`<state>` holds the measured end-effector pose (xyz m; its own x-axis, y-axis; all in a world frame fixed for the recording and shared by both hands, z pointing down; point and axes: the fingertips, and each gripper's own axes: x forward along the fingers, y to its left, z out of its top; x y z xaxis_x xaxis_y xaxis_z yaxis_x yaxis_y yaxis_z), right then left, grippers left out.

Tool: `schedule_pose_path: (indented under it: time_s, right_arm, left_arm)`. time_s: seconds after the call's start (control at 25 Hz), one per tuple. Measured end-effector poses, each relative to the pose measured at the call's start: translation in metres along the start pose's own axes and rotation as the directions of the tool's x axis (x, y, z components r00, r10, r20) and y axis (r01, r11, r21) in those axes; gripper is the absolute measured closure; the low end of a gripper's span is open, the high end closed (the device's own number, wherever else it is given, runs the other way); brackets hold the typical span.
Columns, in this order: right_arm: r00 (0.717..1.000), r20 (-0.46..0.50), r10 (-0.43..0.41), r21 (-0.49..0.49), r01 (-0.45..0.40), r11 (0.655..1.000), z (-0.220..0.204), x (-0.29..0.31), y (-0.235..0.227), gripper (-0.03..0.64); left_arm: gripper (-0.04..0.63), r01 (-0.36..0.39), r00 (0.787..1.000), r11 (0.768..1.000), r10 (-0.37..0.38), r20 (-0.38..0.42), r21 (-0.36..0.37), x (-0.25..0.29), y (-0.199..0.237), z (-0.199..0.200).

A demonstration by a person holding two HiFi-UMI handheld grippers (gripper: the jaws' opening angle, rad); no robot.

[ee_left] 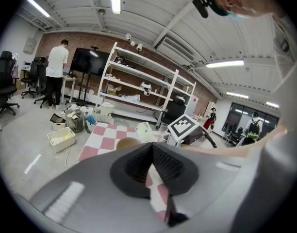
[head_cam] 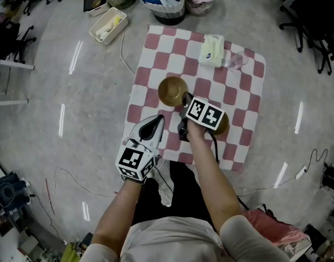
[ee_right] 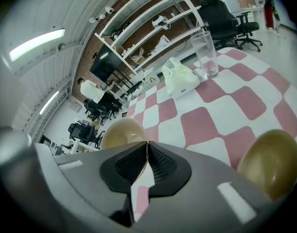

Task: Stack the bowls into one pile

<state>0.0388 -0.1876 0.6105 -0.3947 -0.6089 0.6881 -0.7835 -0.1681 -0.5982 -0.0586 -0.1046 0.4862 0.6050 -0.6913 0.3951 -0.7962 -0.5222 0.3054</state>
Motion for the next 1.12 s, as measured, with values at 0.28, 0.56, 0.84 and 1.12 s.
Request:
schedule_pose_path:
  time_s: [0.28, 0.56, 0.84, 1.12]
  right_arm:
    - [0.998, 0.043, -0.042, 0.009, 0.042, 0.999, -0.014, -0.071, 0.000, 0.594]
    - [0.990, 0.100, -0.095, 0.056, 0.090, 0.994, -0.026, -0.133, -0.015, 0.592]
    - [0.978, 0.152, -0.145, 0.090, 0.132, 0.987, -0.020, -0.178, -0.045, 0.593]
    - [0.967, 0.147, -0.209, 0.127, 0.192, 0.973, -0.016, -0.193, -0.100, 0.592]
  left_arm:
    - [0.589, 0.112, 0.994, 0.993, -0.112, -0.002, 0.026, -0.016, -0.038, 0.008]
    - [0.589, 0.207, 0.978, 0.976, -0.208, 0.002, 0.060, -0.026, -0.076, 0.020]
    - [0.589, 0.278, 0.960, 0.957, -0.278, -0.018, 0.084, -0.014, -0.109, 0.021]
    - [0.589, 0.303, 0.952, 0.950, -0.298, -0.071, 0.078, 0.010, -0.131, 0.000]
